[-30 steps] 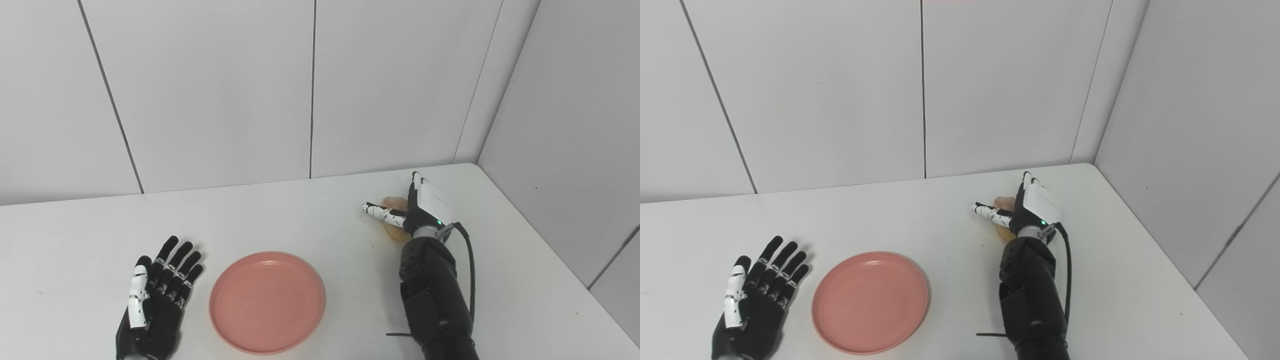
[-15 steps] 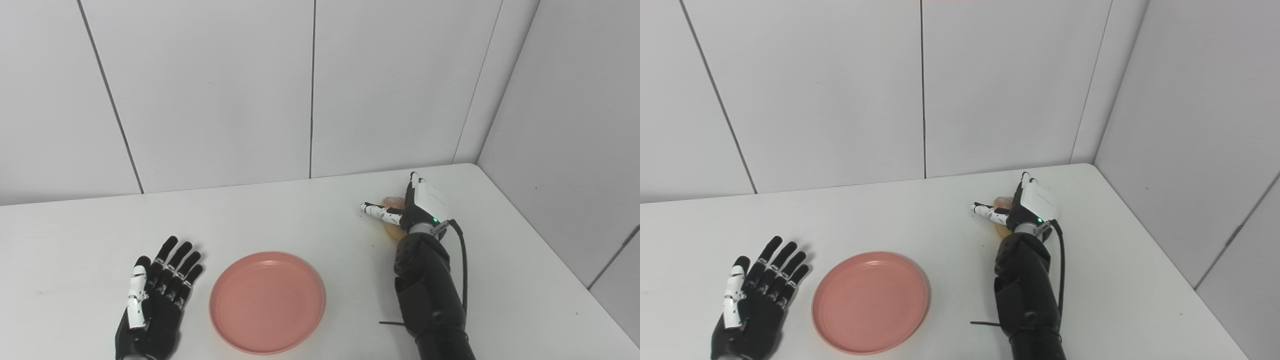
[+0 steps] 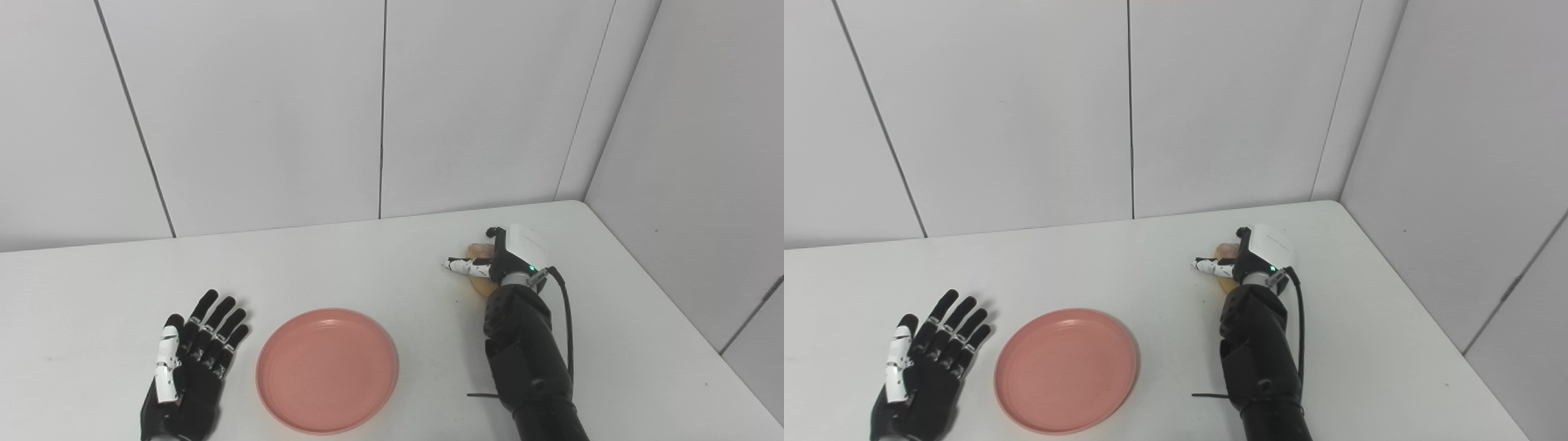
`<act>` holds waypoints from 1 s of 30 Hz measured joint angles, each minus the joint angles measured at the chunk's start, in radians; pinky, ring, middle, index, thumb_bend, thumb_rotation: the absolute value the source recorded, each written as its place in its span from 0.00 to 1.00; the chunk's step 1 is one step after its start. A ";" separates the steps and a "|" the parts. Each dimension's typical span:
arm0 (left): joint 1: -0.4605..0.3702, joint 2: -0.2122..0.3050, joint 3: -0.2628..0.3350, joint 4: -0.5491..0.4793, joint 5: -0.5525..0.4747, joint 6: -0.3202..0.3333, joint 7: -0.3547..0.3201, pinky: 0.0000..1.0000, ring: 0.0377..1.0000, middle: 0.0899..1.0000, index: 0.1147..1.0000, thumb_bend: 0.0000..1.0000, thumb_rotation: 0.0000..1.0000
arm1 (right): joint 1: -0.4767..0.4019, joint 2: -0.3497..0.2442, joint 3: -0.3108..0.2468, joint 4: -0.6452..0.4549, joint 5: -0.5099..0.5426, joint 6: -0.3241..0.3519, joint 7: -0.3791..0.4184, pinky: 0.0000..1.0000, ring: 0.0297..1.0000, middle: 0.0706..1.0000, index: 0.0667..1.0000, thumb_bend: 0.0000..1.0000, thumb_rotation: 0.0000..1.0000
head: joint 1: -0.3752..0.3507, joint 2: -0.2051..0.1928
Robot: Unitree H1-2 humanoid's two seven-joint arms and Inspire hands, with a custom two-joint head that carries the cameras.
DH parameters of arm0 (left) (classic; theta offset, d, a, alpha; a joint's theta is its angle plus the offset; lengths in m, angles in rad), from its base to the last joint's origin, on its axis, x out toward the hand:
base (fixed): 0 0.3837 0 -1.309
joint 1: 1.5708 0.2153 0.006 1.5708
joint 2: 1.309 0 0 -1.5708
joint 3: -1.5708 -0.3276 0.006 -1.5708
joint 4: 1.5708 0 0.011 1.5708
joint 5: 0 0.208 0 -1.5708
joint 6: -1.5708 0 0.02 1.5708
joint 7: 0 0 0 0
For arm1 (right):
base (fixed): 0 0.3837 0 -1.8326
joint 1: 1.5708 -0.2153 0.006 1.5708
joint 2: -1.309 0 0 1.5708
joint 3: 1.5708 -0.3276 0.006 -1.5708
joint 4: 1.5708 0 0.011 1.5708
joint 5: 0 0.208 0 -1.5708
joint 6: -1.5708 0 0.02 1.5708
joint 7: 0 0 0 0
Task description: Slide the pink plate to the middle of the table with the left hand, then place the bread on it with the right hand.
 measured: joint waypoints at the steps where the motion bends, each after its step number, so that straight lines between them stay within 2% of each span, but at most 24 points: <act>1: 0.000 0.000 0.000 0.000 0.000 0.000 0.000 0.91 0.87 0.86 0.86 0.32 1.00 | 0.000 -0.001 0.001 -0.004 0.000 0.000 0.007 0.42 0.57 0.64 0.72 0.95 0.43 | 0.000 0.000; 7: 0.000 0.001 -0.001 0.000 0.000 0.000 0.001 0.91 0.86 0.86 0.85 0.32 1.00 | 0.000 -0.010 0.021 -0.018 -0.011 0.000 0.049 0.45 0.57 0.64 0.70 0.87 0.31 | 0.003 0.003; 11: 0.001 0.000 -0.001 -0.002 0.000 0.000 0.003 0.91 0.87 0.86 0.85 0.33 1.00 | 0.000 -0.016 0.023 -0.020 -0.035 0.000 0.079 0.37 0.46 0.53 0.65 0.83 0.20 | 0.006 0.003; 14: 0.001 0.000 -0.001 -0.002 0.000 0.000 0.003 0.91 0.87 0.86 0.85 0.32 1.00 | 0.000 -0.022 0.021 -0.026 -0.049 0.000 0.103 0.27 0.33 0.41 0.55 0.81 0.11 | 0.011 0.005; 15: 0.001 -0.001 -0.001 -0.002 0.000 0.000 0.003 0.90 0.87 0.86 0.85 0.32 1.00 | 0.000 -0.026 0.023 -0.029 -0.050 0.000 0.112 0.26 0.31 0.39 0.49 0.64 0.12 | 0.011 0.005; 16: 0.001 -0.001 -0.001 -0.002 0.000 0.000 0.003 0.90 0.87 0.86 0.85 0.32 1.00 | 0.000 -0.028 0.024 -0.031 -0.053 0.000 0.122 0.25 0.30 0.38 0.47 0.58 0.13 | 0.012 0.003; 17: 0.001 -0.001 -0.002 -0.002 0.000 0.000 0.003 0.90 0.87 0.86 0.85 0.32 1.00 | 0.000 -0.030 0.025 -0.034 -0.061 0.000 0.135 0.26 0.31 0.39 0.48 0.55 0.05 | 0.014 0.003; 19: 0.001 -0.001 -0.003 -0.002 0.000 0.000 0.003 0.91 0.87 0.86 0.85 0.32 1.00 | 0.000 -0.031 0.028 -0.037 -0.072 0.000 0.148 0.27 0.33 0.40 0.47 0.53 0.01 | 0.017 0.003; 30: 0.001 -0.002 -0.003 0.002 -0.006 -0.004 -0.001 0.91 0.87 0.86 0.85 0.33 1.00 | 0.004 -0.031 0.037 -0.125 -0.124 0.000 0.229 0.31 0.36 0.43 0.45 0.53 0.00 | 0.028 0.005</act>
